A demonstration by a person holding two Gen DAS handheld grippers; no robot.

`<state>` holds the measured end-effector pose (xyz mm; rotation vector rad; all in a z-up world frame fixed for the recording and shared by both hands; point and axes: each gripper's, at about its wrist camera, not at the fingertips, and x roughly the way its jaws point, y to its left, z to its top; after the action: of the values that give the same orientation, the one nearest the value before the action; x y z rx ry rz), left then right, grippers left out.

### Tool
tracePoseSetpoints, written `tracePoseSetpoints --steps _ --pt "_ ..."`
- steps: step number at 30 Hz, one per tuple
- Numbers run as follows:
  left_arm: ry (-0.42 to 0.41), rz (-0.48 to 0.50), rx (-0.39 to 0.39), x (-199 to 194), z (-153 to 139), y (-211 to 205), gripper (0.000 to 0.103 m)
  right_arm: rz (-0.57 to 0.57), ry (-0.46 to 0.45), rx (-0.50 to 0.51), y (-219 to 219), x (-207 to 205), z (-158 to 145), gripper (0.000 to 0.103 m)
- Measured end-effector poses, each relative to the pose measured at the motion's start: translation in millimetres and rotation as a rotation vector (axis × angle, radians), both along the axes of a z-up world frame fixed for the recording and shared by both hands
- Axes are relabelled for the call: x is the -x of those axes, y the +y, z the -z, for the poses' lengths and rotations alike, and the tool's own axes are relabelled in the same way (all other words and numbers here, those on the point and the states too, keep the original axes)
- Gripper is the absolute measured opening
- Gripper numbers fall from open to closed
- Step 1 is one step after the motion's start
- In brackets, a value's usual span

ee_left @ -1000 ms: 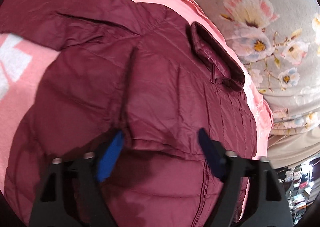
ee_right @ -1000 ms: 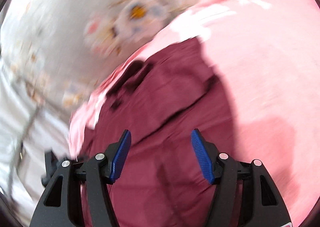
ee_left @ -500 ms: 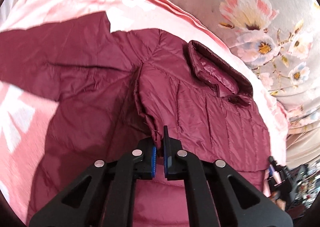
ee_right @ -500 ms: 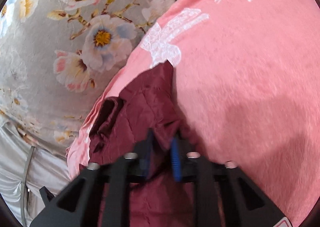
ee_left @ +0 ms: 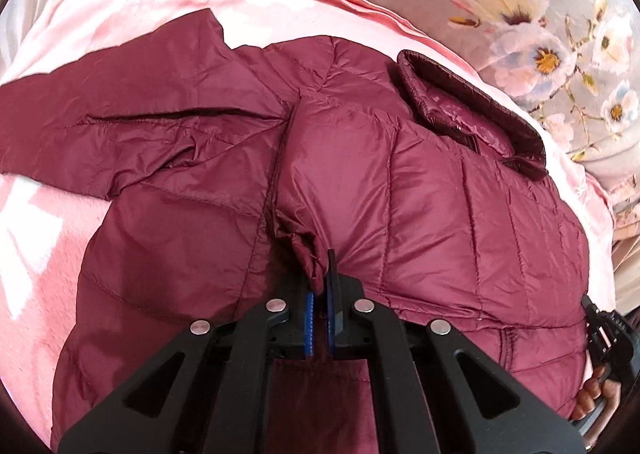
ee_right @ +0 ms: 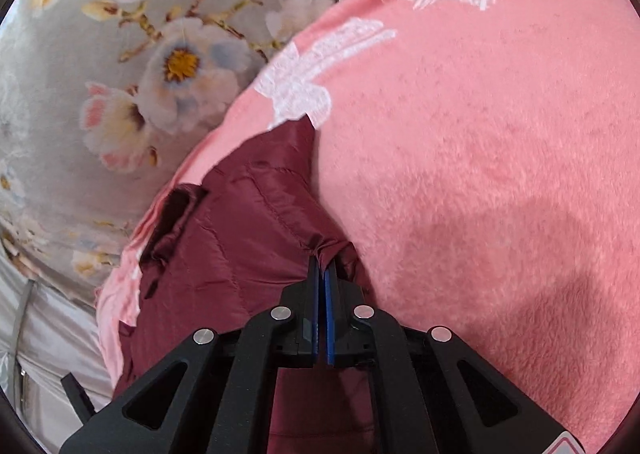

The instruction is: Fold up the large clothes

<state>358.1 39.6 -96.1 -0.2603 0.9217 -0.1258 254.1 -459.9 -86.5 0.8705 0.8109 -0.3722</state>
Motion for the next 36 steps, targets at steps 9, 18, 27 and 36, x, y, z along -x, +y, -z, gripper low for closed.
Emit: tracePoseSetpoints --steps 9,18,27,36 --pt "-0.05 0.004 -0.07 6 1 -11 0.004 0.069 0.059 0.201 29 28 -30 0.017" --pt "-0.062 -0.005 -0.049 9 3 -7 0.005 -0.439 0.009 0.443 181 -20 -72 0.002" --pt "-0.064 -0.004 -0.027 10 4 -5 0.005 -0.502 0.142 0.357 199 -46 -9 0.0" --pt "-0.067 -0.004 0.026 10 4 2 0.006 -0.508 0.174 0.371 207 -50 5 0.0"
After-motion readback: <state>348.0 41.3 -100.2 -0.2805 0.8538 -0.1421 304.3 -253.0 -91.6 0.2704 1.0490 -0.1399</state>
